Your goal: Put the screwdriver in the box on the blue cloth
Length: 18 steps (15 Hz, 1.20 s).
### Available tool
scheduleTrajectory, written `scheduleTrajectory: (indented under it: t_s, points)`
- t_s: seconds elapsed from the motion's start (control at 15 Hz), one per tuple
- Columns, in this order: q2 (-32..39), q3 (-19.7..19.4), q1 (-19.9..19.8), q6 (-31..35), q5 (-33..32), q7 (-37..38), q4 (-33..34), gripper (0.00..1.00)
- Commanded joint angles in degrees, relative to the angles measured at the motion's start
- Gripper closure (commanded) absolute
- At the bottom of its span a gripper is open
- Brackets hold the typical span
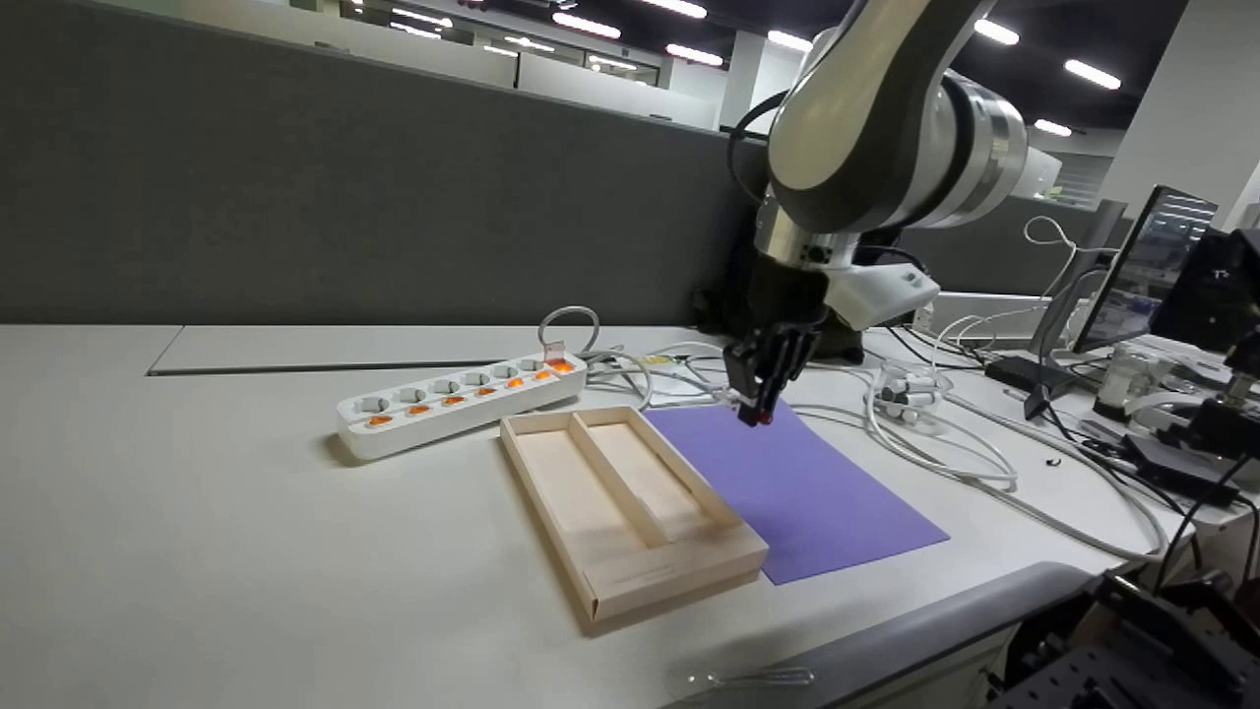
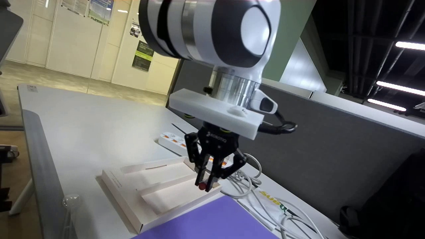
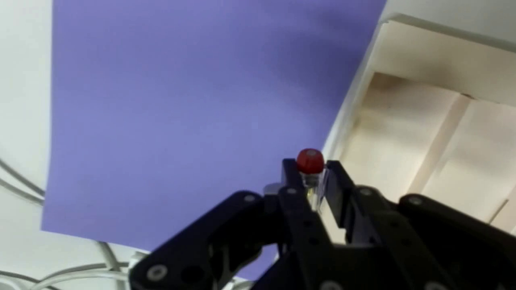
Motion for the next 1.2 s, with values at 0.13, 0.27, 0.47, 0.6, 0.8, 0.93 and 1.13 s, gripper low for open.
scheduleTrajectory:
  t_s: [0.13, 0.27, 0.47, 0.6, 0.8, 0.93, 1.13]
  points:
    - [-1.0, -3.4, -4.3, 2.1, 3.6, 2.9, -0.6, 0.95]
    - [1.0, -3.1, -5.6, 3.7, 9.2, 1.7, 0.0, 0.95]
    - [4.7, -2.4, -7.1, 7.4, 15.2, 2.1, 1.2, 0.95]
    - [7.9, -1.7, -7.4, 9.3, 18.7, 1.7, 2.2, 0.95]
    - [12.4, 0.2, -8.0, 10.8, 22.5, 1.6, 3.8, 0.95]
    - [15.2, 2.2, -8.8, 10.6, 24.9, 1.3, 5.3, 0.95]
    - [18.5, 4.5, -9.7, 10.2, 27.0, 1.0, 7.5, 0.95]
